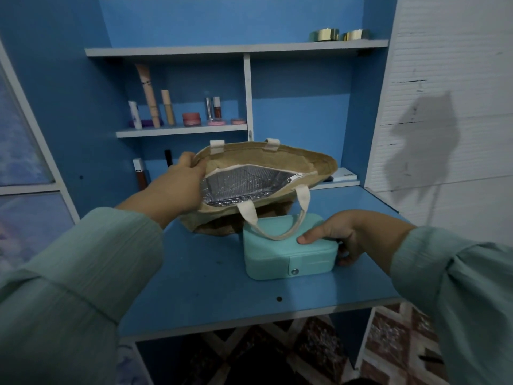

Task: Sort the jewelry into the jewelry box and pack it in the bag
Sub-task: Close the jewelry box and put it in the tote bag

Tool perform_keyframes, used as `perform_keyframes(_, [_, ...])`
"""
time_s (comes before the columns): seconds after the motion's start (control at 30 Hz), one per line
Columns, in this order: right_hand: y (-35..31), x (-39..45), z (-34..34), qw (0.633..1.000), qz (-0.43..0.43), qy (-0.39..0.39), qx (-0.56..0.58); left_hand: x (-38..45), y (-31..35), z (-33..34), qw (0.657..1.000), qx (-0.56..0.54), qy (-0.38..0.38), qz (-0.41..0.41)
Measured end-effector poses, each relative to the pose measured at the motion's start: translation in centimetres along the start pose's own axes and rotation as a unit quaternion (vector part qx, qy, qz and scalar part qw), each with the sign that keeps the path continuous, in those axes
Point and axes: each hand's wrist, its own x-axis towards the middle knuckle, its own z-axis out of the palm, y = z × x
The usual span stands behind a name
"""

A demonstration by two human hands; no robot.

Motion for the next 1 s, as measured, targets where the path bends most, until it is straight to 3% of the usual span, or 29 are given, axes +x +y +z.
perform_keyframes(0.23, [0.1,-0.1,0.6,0.999,-0.009,0.008,0.038,-0.1,0.2,0.2,1.000,-0.004,-0.001,0.004])
perform_keyframes(0.47, [-0.9,-1.4,1.0,0.988,-0.054,-0.047,0.134,-0.2,0.1,0.3,1.000,-0.003,0.003,0.003])
perform_keyframes(1.0, [0.0,-9.5,-6.1,0.980,-0.087,0.149,0.096,-0.3,1.4,0.7,1.000,-0.011,0.002,-0.012])
